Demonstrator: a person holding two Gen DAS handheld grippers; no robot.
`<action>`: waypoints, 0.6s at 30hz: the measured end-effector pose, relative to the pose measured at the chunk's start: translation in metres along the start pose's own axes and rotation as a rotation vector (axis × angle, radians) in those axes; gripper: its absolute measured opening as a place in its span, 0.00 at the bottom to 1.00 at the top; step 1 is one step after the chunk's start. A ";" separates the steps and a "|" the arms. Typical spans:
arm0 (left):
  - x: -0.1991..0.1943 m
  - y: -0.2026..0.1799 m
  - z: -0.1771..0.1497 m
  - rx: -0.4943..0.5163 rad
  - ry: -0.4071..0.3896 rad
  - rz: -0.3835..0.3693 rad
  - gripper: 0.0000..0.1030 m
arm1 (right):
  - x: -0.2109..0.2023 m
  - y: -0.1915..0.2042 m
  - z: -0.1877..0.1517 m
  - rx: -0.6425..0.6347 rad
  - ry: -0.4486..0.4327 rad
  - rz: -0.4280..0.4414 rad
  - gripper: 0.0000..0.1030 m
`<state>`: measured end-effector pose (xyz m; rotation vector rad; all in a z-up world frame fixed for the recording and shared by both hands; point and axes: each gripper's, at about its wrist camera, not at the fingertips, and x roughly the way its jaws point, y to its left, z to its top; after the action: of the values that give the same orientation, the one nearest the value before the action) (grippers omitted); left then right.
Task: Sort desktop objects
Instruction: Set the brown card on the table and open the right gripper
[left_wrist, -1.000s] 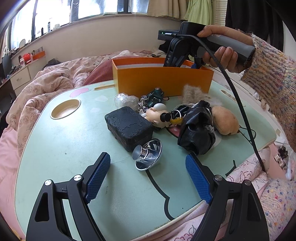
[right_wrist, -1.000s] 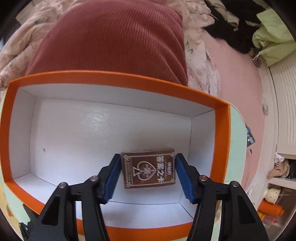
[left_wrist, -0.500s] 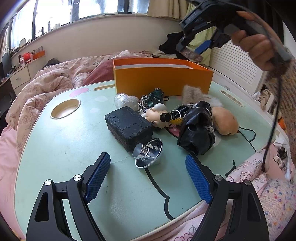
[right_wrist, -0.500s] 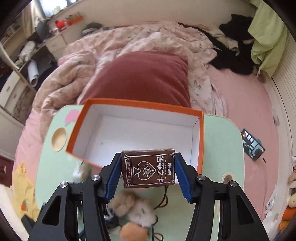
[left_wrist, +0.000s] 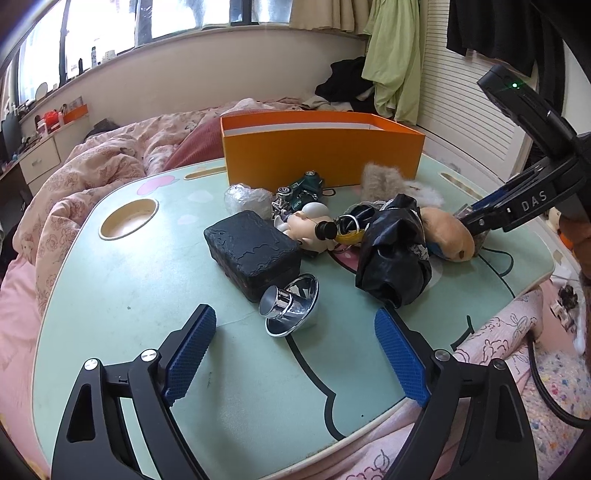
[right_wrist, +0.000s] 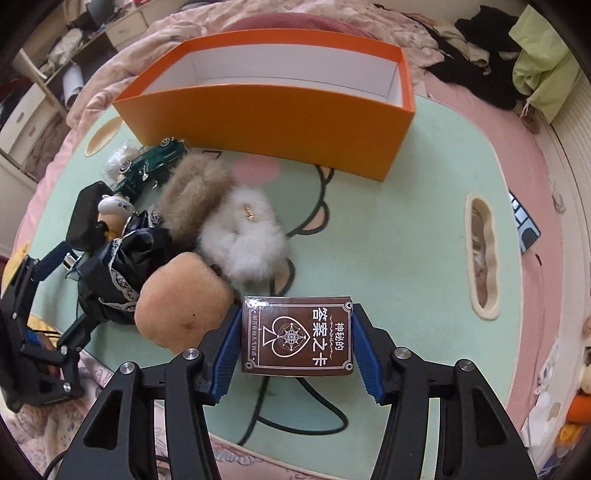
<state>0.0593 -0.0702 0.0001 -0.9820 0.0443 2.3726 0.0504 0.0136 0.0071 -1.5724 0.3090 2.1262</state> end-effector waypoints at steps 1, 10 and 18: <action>0.000 0.000 0.000 -0.001 0.000 0.001 0.86 | 0.000 0.004 0.002 -0.013 -0.018 0.007 0.55; 0.000 0.001 -0.001 -0.004 0.001 0.003 0.87 | -0.041 0.001 -0.032 0.039 -0.348 0.111 0.82; 0.001 0.000 -0.001 -0.003 0.004 0.002 0.89 | -0.020 0.004 -0.085 -0.016 -0.454 0.125 0.83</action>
<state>0.0591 -0.0703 -0.0008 -0.9890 0.0440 2.3732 0.1246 -0.0326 -0.0013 -1.0550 0.2392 2.5079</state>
